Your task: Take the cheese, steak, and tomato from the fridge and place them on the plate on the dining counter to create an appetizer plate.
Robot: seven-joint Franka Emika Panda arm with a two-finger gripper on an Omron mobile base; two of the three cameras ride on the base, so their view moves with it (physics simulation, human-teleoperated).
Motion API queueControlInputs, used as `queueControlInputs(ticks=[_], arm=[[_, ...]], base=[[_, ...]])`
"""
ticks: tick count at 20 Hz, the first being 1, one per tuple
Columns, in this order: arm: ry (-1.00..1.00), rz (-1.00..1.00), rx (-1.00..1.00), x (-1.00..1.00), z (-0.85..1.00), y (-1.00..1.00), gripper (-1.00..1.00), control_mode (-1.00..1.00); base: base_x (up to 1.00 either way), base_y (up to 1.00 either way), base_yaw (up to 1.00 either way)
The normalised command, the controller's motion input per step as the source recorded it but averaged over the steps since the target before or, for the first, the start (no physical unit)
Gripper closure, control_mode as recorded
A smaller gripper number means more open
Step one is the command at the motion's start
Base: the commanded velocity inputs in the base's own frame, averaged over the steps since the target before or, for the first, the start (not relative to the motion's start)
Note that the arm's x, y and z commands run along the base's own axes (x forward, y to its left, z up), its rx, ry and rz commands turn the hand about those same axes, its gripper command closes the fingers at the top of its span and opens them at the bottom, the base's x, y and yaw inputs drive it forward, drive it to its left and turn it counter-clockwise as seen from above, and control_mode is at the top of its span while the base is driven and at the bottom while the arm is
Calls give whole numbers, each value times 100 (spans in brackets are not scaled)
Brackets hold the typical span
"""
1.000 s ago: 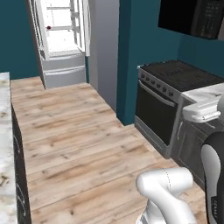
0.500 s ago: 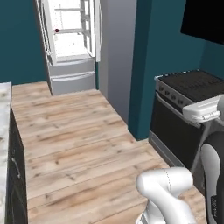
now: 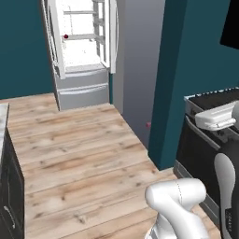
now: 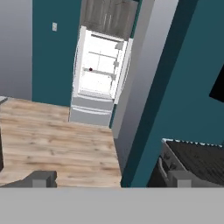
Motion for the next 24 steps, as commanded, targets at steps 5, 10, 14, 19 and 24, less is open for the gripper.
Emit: queueControlInputs(ticks=[5,10,14,19,24], arm=[[0,0,0,0,0,0,-100,100],[0,0,0,0,0,0,-100,100],[0,0,0,0,0,0,-100,100],[0,0,0,0,0,0,-100,100],[0,0,0,0,0,0,-100,100]], base=[[100,-20,7],[100,-20,8],[100,-29,9],[100,-35,10],[100,-35,10]])
